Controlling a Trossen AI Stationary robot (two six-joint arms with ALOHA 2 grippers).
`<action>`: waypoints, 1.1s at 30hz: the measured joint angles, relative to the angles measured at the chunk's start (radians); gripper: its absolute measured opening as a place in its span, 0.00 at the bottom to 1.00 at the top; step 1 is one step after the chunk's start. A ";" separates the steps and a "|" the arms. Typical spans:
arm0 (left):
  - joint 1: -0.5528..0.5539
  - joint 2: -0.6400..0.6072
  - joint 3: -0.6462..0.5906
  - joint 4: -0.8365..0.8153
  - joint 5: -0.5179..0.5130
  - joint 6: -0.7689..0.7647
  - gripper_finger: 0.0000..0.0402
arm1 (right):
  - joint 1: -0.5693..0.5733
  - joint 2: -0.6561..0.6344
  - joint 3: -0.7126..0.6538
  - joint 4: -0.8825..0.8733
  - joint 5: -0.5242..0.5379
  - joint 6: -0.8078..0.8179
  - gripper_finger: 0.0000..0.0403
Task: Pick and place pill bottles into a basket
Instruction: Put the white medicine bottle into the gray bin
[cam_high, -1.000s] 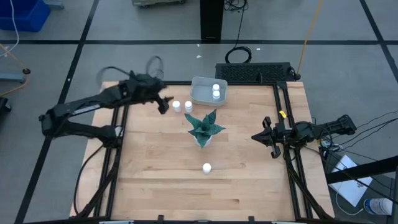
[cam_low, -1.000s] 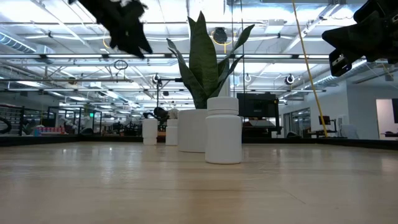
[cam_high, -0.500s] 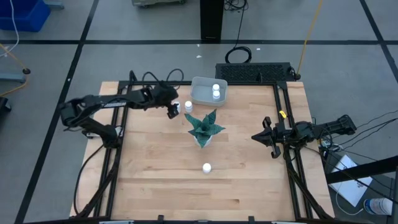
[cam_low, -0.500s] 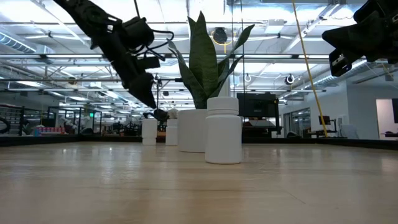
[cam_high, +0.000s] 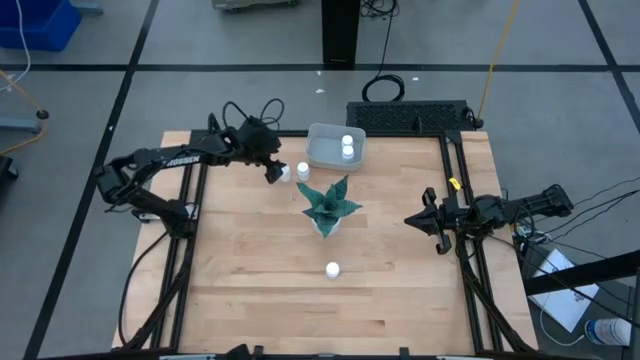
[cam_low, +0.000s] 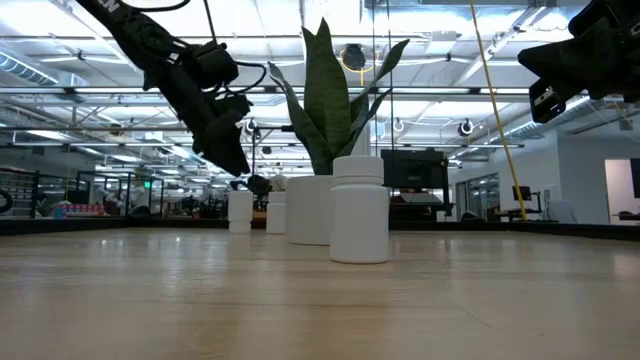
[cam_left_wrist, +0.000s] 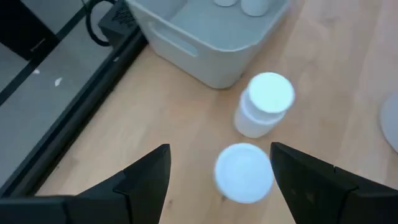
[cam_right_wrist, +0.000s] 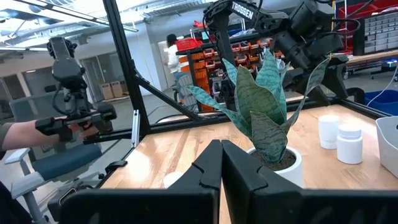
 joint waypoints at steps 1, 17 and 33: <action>0.001 0.009 0.000 0.007 0.002 -0.002 0.69 | 0.000 0.000 0.000 0.000 0.000 0.000 0.00; -0.037 0.161 0.000 0.015 0.007 0.017 0.72 | 0.000 0.000 0.000 0.000 0.000 0.000 0.00; -0.038 0.174 0.000 0.015 0.006 0.024 0.47 | 0.000 0.000 0.000 0.000 0.000 0.000 0.00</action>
